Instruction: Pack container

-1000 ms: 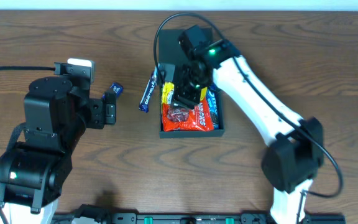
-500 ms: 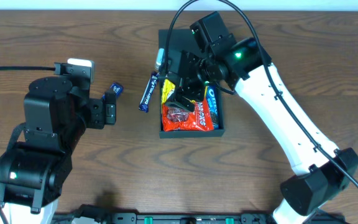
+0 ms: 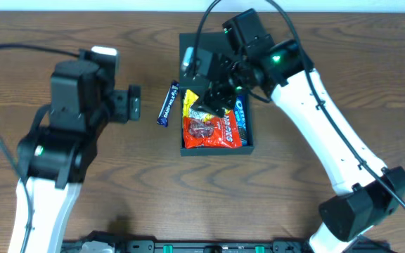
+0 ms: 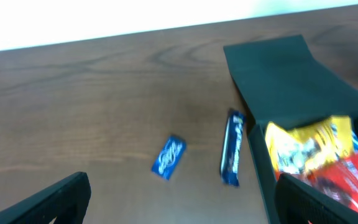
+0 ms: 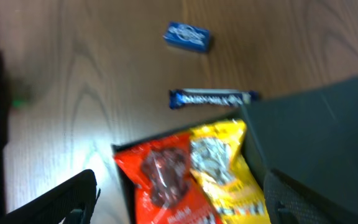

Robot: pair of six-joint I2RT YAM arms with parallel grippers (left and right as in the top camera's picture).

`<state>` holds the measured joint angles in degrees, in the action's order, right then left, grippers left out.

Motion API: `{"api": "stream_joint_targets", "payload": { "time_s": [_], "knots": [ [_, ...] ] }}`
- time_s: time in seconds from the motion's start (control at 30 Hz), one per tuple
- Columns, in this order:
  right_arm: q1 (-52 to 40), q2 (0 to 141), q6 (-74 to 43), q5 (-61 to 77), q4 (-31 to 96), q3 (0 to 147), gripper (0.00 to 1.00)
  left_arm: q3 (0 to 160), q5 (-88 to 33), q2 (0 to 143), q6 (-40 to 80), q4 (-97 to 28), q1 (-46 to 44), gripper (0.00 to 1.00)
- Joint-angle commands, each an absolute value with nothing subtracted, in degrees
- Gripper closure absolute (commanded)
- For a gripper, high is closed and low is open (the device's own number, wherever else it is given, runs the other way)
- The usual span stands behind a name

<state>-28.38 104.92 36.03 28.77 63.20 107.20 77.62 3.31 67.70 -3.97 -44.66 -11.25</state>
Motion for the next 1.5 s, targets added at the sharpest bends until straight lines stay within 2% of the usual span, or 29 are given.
{"api": "stream_joint_targets", "payload": {
  "time_s": [0.0,0.3,0.7,0.73,1.13,1.47],
  "knots": [
    [-25.34,104.14,34.28,28.47,63.2,108.01,0.15,78.91,2.98,72.66,-6.52,-41.95,-10.83,0.05],
    [-18.15,104.14,34.35,28.25,61.04,108.01,0.13,78.91,2.92,87.88,-8.99,-34.81,-10.83,0.05],
    [-10.48,104.14,34.33,28.27,53.3,108.01,0.07,78.89,-8.6,101.45,-9.02,-38.76,-10.94,0.0],
    [-10.04,104.14,34.33,28.29,53.3,108.01,0.07,78.89,-8.6,102.39,-9.04,-39.83,-10.94,0.05],
    [-9.06,104.16,34.13,28.25,52.58,108.01,0.05,78.81,-12.05,108.4,-9.26,-42.78,-11.16,0.1],
    [-8.95,104.14,30.68,27.92,49.6,108.01,0.02,77.78,-11.49,108.49,-10.66,-39.62,-13.56,0.24]
  ]
}}
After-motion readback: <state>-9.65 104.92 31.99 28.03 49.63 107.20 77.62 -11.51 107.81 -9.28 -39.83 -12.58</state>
